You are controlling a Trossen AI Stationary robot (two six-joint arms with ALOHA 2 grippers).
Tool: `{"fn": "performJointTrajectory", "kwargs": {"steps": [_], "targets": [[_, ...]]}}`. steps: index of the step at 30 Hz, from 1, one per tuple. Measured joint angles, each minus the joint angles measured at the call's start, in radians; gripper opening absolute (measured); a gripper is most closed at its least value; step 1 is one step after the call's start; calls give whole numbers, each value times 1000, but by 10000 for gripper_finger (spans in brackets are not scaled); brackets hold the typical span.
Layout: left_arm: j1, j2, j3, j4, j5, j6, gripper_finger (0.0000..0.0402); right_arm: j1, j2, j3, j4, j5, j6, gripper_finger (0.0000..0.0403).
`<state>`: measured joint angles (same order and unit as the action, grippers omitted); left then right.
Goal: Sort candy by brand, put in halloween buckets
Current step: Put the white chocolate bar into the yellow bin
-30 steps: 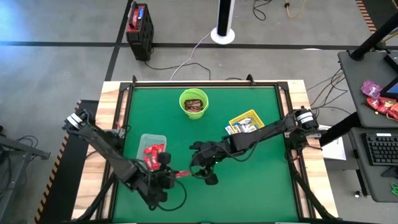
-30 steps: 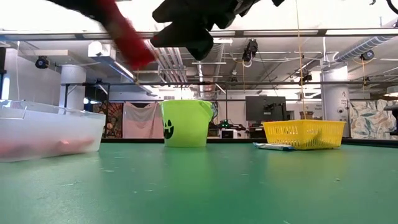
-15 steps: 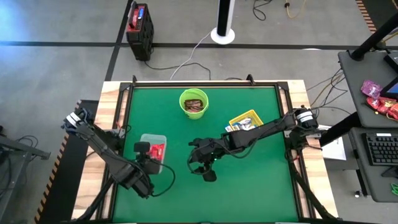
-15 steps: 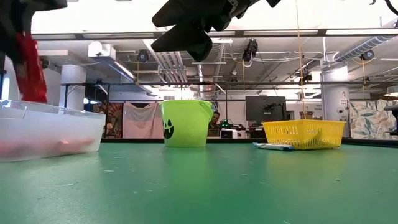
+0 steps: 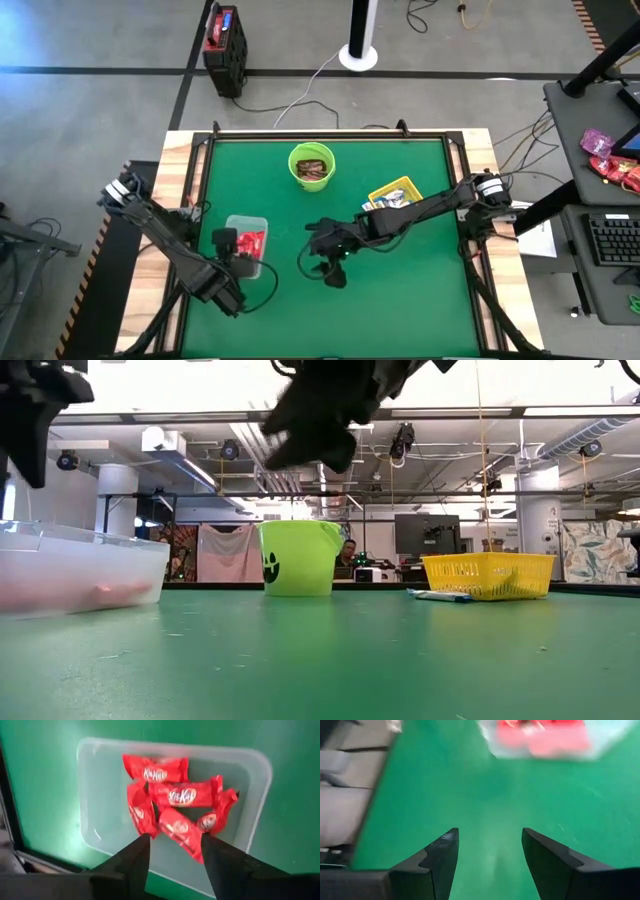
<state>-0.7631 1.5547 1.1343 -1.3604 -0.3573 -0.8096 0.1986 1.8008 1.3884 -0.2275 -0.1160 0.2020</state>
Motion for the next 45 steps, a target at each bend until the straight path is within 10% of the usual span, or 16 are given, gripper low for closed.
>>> {"fn": "performJointTrajectory", "kwargs": {"steps": [12, 23, 29, 45], "targets": [[-43, -218, -60, 291, -379, 188, 160, -26, 0, 11, -468, 460, 451, 189], [-41, -502, -339, 842, -560, 514, 140, 22, 0, -29, -642, 526, 998, 22], [-39, -586, -455, 1071, -683, 684, 130, 93, 0, -80, -643, 774, 1374, 11], [-39, -663, -455, 1144, -699, 754, 127, 116, 4, -147, -822, 744, 1715, 11]]}}
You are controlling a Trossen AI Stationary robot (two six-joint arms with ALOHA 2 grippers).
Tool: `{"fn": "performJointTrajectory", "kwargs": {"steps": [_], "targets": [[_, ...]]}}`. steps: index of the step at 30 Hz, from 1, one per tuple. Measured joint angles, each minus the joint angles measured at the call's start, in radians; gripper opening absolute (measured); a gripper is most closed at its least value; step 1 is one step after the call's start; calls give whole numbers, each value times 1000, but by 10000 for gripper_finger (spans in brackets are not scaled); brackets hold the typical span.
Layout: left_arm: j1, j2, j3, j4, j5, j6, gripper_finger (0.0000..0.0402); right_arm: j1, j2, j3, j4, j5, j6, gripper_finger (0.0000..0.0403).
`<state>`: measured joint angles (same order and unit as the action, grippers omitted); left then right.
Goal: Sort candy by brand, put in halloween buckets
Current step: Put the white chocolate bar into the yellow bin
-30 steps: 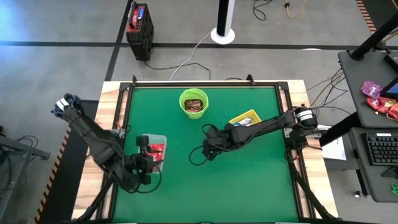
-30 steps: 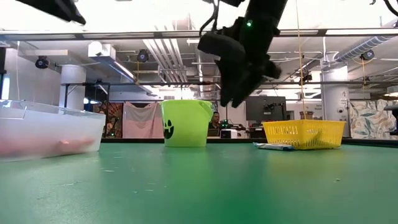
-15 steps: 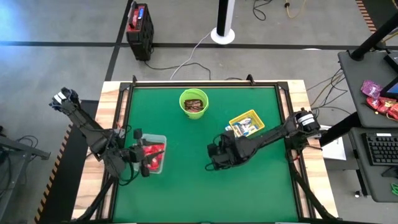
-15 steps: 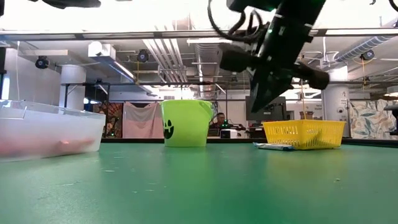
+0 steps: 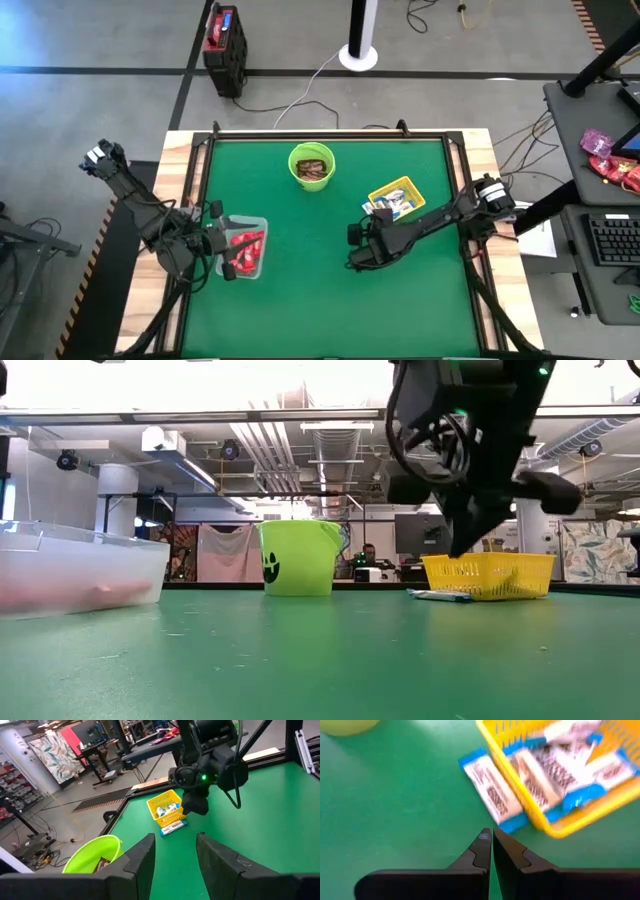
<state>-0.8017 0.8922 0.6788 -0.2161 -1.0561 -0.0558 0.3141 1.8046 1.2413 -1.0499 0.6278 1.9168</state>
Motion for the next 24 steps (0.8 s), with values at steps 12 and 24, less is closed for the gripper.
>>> {"fn": "performJointTrajectory", "kwargs": {"steps": [12, 24], "targets": [[0, 28, 8, 7, 2, -28, 127, -24, 10, -155, 230, 34, 68, 11], [0, 40, 8, 10, 1, -36, 127, -40, 78, -170, 267, 49, 61, 11]]}}
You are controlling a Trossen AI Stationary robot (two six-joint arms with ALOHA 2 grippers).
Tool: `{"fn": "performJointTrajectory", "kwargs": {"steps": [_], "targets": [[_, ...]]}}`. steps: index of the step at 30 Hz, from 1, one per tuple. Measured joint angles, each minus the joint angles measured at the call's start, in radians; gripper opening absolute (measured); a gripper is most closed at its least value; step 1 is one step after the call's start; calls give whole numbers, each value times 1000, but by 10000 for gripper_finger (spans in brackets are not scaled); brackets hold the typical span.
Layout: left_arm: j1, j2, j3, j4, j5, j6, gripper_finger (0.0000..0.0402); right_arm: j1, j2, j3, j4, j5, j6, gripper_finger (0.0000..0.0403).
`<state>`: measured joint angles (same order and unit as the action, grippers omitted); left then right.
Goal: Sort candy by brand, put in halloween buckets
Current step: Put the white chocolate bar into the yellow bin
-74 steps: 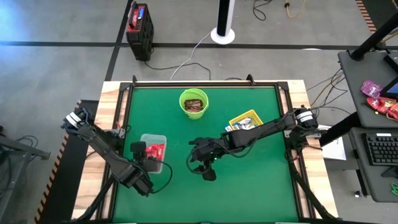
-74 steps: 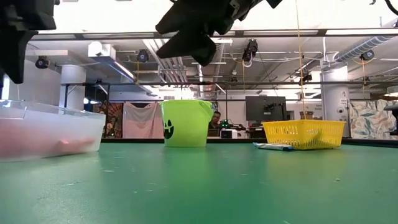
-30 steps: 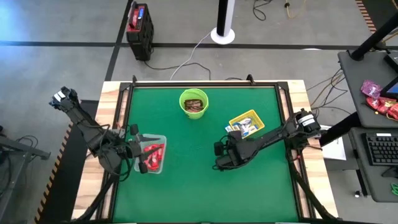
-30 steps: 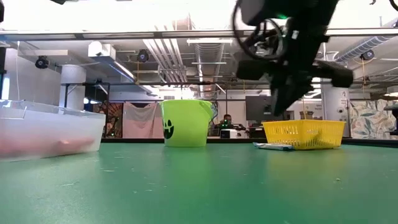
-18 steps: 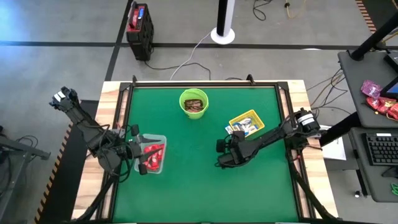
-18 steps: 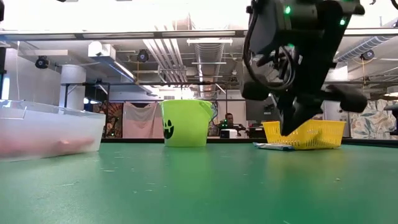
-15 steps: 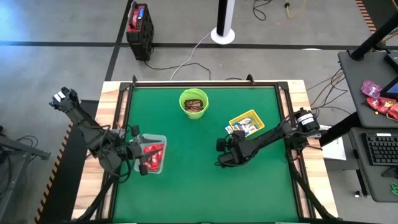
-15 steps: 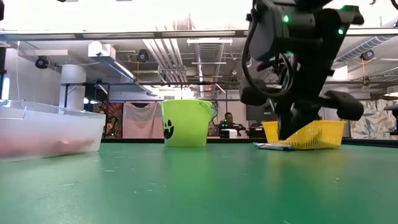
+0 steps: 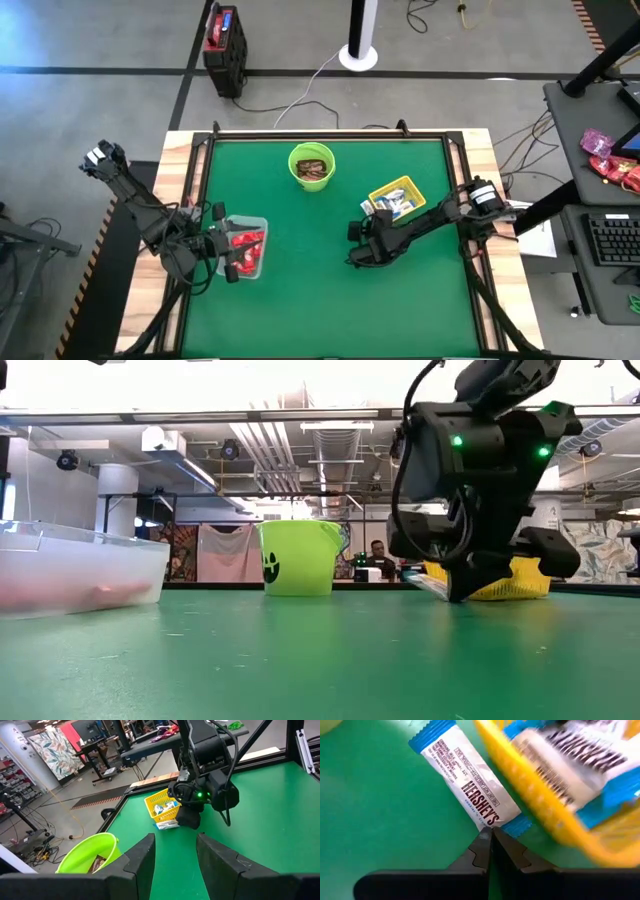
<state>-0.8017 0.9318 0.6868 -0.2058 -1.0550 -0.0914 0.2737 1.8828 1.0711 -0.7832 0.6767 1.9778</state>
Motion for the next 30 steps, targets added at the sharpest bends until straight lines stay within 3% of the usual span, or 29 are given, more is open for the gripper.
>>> {"fn": "performJointTrajectory", "kwargs": {"steps": [7, 12, 18, 26, 30], "targets": [[0, 0, 0, 1, 0, 0, 127, 34, -9, 86, 20, -118, -86, 11], [0, 0, 0, 2, 0, -1, 127, 45, -24, 189, -43, -113, -197, 11], [0, 0, 0, 5, 0, -3, 127, 33, -24, 251, -86, -104, -545, 11], [0, 0, 0, 4, 7, -22, 127, 102, -41, 190, -84, 144, -717, 33], [0, 0, 0, 4, 10, -22, 127, 178, -44, 82, 74, 244, -825, 59]]}}
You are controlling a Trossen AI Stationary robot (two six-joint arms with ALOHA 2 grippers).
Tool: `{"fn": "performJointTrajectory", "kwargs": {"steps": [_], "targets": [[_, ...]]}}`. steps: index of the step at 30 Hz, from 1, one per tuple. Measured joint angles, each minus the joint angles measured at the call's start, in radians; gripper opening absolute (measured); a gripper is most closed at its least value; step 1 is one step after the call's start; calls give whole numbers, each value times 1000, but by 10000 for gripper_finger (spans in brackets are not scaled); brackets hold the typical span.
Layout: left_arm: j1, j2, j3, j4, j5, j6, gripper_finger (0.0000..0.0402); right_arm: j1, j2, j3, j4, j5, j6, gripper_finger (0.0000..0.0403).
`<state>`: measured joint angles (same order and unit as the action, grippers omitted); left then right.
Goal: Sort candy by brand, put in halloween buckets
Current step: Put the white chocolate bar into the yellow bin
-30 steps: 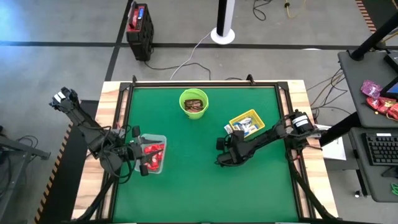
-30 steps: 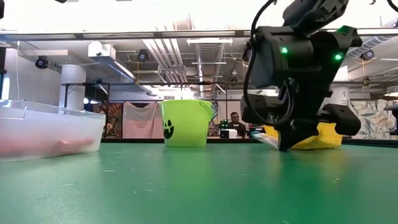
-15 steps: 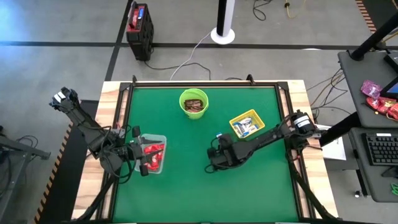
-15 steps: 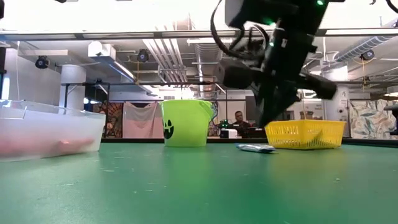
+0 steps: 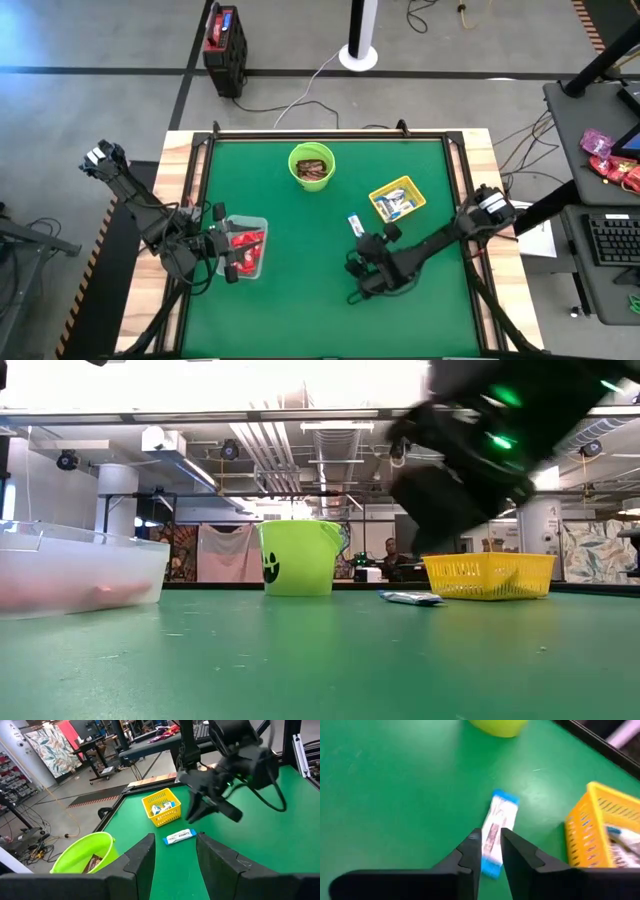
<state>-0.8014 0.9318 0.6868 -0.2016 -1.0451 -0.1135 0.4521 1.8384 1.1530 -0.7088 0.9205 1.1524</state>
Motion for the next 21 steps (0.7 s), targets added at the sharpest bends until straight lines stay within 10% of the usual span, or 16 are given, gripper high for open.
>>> {"fn": "performJointTrajectory", "kwargs": {"steps": [14, 21], "targets": [[0, 0, -1, -3, -8, 38, 127, 40, -115, -373, 666, 45, -194, 129], [0, -1, -1, 0, -12, 78, 127, -62, -247, -438, 661, -208, -202, 173]]}}
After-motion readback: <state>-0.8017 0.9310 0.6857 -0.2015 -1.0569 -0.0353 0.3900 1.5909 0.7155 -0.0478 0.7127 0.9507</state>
